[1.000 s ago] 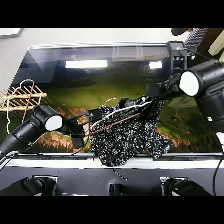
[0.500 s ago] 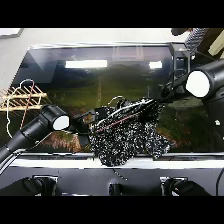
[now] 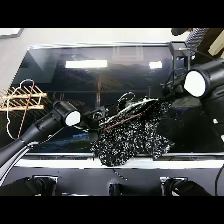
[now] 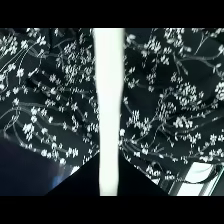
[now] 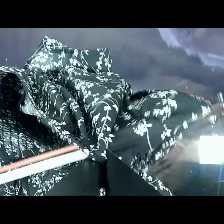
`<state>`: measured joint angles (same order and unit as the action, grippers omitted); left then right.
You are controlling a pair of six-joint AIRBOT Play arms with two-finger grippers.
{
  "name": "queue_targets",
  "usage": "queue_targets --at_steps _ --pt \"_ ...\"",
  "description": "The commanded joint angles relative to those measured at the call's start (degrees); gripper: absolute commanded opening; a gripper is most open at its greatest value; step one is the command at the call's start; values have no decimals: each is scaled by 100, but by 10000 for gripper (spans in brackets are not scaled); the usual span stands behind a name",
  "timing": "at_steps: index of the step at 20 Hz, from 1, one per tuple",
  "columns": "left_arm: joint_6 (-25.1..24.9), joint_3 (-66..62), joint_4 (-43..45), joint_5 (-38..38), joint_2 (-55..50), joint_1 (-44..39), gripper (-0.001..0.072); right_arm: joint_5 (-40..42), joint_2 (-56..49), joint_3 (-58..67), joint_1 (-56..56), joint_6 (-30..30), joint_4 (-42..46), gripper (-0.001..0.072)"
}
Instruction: Fold the clothes and pants, and hang the long-sleeved shirts on hangers.
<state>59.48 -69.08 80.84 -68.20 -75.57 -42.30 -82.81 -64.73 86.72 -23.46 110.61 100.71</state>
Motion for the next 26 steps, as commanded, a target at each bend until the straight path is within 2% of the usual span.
queue_targets --at_steps 1,7,16,26 --pt "-232 -68 -136 83 -210 -63 17 87 -15 4 -7 -52 -15 33" --pt "-114 -94 -184 514 -328 -114 17 55 -15 4 -7 -162 -313 33" --pt "-105 -675 -199 527 -844 -267 17 179 -15 4 -7 -162 -839 34" --pt "201 -691 -741 981 -984 -280 19 197 -15 4 -7 -192 -1123 34"
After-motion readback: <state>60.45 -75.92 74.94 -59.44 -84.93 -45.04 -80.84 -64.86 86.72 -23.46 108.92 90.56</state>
